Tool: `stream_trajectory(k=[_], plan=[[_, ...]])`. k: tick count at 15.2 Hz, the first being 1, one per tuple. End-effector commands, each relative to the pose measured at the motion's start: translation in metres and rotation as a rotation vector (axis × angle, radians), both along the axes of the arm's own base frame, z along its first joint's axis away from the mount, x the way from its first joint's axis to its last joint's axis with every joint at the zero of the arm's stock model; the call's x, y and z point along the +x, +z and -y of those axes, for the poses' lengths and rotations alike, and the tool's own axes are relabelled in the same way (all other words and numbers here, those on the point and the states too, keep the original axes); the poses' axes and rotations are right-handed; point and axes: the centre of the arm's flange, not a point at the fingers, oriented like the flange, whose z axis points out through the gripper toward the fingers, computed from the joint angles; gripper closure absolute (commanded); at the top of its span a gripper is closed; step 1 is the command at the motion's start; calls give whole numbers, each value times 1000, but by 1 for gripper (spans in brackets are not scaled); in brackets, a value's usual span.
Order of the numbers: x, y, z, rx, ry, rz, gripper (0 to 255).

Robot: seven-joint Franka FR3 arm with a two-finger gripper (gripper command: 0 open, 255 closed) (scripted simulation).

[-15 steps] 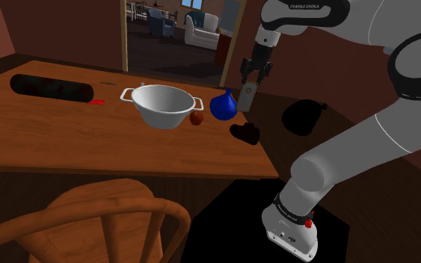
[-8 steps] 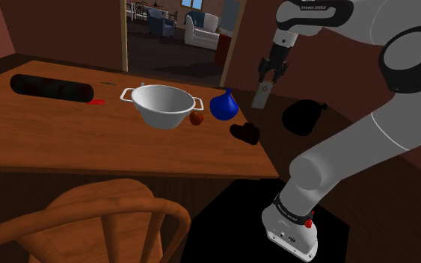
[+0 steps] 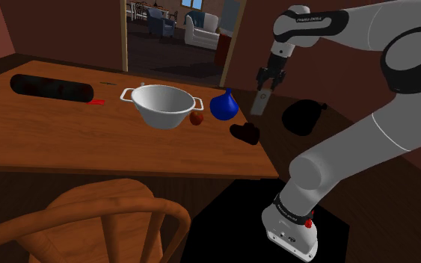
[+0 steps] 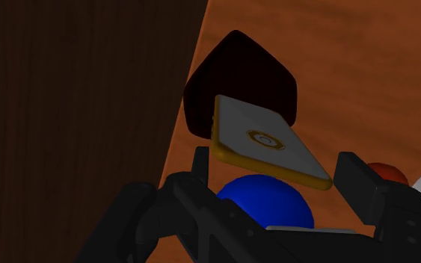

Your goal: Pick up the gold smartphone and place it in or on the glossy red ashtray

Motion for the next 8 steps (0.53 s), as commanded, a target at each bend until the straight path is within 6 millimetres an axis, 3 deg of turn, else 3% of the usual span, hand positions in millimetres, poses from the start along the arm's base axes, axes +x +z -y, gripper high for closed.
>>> stream_trajectory(k=[1,8], plan=[[1,-10,1,0,0,0,255],[1,-47,1,0,0,0,255]])
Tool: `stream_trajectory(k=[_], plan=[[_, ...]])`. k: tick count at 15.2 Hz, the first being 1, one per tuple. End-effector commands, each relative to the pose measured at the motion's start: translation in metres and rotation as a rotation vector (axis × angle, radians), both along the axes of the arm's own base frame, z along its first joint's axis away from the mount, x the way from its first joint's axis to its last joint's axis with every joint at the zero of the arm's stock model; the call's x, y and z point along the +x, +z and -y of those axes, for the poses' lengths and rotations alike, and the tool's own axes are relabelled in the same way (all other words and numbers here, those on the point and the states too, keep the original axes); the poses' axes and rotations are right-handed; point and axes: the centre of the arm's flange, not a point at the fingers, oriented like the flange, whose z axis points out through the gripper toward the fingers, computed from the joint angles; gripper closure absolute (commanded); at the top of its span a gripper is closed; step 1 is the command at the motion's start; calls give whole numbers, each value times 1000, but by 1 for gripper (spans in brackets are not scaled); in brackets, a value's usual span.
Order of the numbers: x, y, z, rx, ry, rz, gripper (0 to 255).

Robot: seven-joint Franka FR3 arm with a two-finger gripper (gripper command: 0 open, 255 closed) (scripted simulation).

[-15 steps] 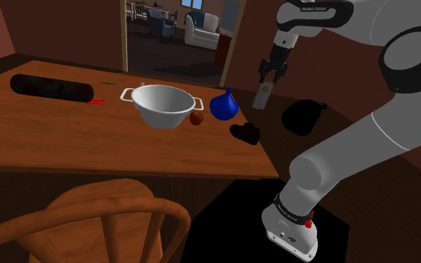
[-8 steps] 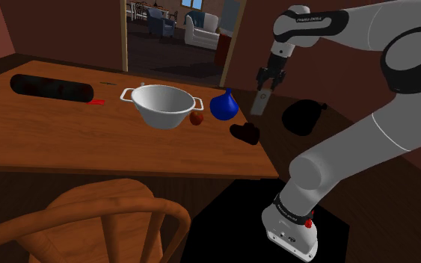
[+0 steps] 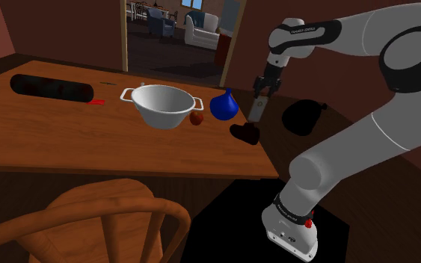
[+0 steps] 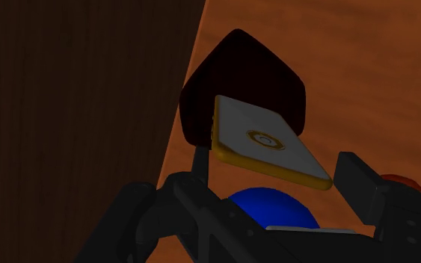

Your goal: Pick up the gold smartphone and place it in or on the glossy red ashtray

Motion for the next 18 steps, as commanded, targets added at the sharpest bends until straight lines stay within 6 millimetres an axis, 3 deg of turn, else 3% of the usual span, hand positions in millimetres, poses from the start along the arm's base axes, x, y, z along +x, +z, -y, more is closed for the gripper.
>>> stream_trajectory(k=[1,10,18], plan=[[0,-11,1,0,0,1,255],[0,-58,1,0,0,1,255],[0,-59,1,0,0,1,255]])
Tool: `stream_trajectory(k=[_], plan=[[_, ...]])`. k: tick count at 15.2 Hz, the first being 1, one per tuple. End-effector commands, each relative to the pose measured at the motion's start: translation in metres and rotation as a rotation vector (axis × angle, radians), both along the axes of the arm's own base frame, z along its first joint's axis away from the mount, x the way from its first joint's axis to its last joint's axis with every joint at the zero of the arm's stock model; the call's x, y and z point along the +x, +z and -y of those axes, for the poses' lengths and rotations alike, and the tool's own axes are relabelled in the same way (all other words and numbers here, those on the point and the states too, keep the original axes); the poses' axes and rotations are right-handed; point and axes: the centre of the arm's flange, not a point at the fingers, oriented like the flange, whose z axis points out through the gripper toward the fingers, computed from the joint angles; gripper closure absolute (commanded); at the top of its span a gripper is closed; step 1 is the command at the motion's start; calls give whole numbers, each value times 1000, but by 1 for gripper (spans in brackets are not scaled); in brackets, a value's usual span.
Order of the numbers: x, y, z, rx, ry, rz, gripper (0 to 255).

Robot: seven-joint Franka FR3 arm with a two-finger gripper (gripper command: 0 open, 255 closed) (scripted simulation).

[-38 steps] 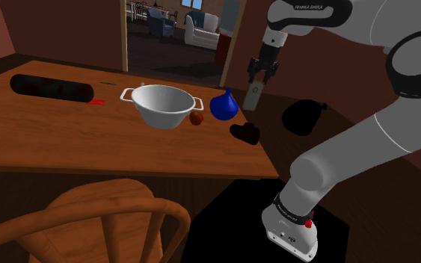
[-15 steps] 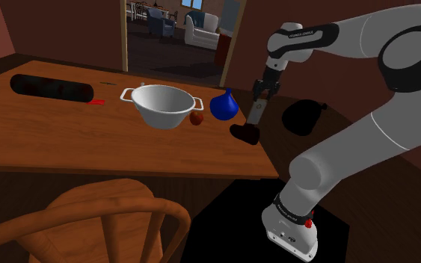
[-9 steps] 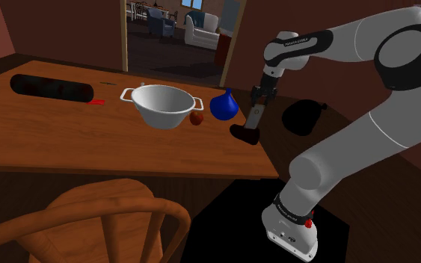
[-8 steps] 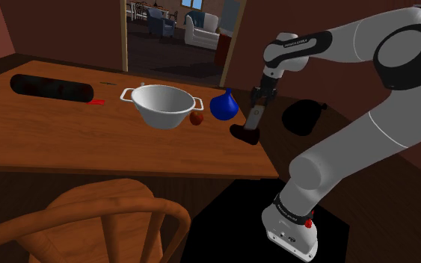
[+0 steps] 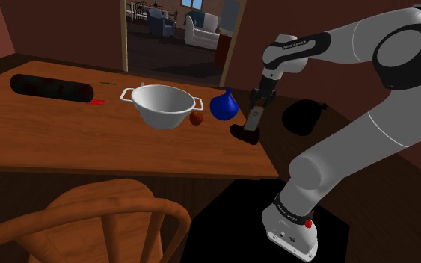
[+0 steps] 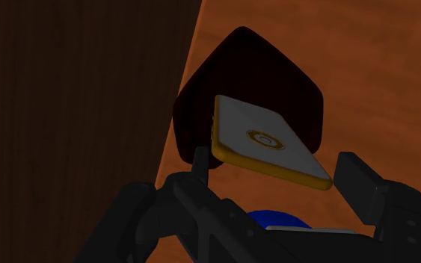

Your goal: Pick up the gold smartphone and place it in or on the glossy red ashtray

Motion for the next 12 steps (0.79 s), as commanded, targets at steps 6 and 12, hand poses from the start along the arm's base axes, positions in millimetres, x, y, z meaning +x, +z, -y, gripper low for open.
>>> stream_trajectory(k=[6,12], plan=[[0,0,0,0,0,0,0],[0,50,0,0,0,0,0]])
